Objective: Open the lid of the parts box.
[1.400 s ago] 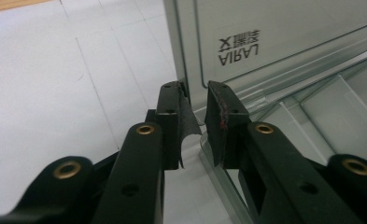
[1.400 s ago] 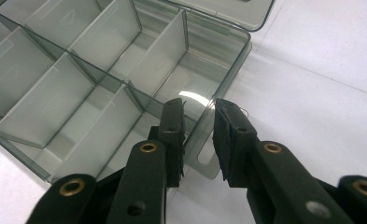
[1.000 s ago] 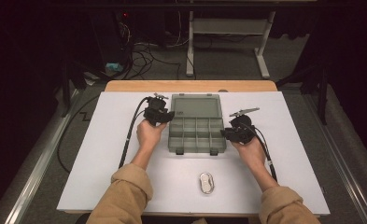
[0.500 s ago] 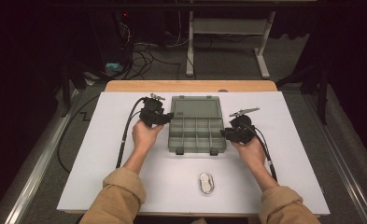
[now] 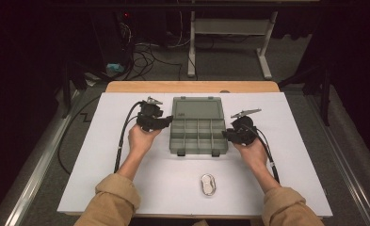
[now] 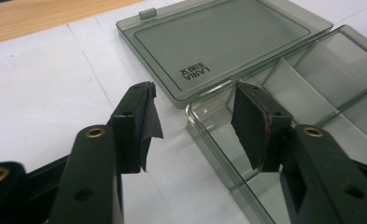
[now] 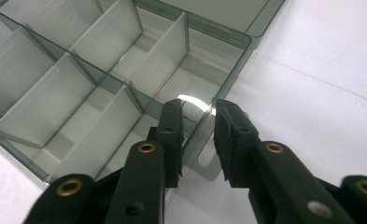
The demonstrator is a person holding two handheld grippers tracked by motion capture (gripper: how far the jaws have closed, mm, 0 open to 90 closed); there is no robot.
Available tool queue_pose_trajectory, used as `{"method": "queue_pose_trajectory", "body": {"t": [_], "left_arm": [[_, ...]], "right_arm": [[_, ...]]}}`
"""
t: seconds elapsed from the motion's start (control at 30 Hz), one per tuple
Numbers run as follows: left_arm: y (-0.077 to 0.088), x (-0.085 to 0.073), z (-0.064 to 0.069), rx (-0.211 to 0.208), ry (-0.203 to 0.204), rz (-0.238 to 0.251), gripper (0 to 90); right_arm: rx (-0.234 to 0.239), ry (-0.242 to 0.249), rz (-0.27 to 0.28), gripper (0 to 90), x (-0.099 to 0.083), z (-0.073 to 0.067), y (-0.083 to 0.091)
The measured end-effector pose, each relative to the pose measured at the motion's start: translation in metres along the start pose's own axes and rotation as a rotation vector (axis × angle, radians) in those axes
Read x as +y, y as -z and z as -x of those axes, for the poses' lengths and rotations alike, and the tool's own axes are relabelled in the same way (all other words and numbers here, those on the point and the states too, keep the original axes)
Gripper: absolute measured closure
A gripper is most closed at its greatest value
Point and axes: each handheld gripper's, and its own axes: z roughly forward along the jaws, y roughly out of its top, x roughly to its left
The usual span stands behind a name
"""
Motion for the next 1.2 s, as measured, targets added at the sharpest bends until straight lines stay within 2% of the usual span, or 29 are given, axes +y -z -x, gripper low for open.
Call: {"method": "queue_pose_trajectory", "body": {"t": [0.23, 0.83, 1.2], "left_arm": [[0.017, 0.001, -0.004, -0.029, 0.017, 0.026, 47.5], [0.058, -0.014, -0.01, -0.066, -0.011, 0.071, 45.4], [0.082, -0.022, -0.012, -0.093, -0.017, 0.097, 43.7]], "right_arm": [[0.007, 0.004, 0.02, 66.7, -0.002, -0.001, 0.003], [0.051, 0.034, 0.15, 55.9, -0.023, -0.001, 0.034], [0.051, 0.039, 0.211, 52.8, -0.041, 0.003, 0.05]]}}
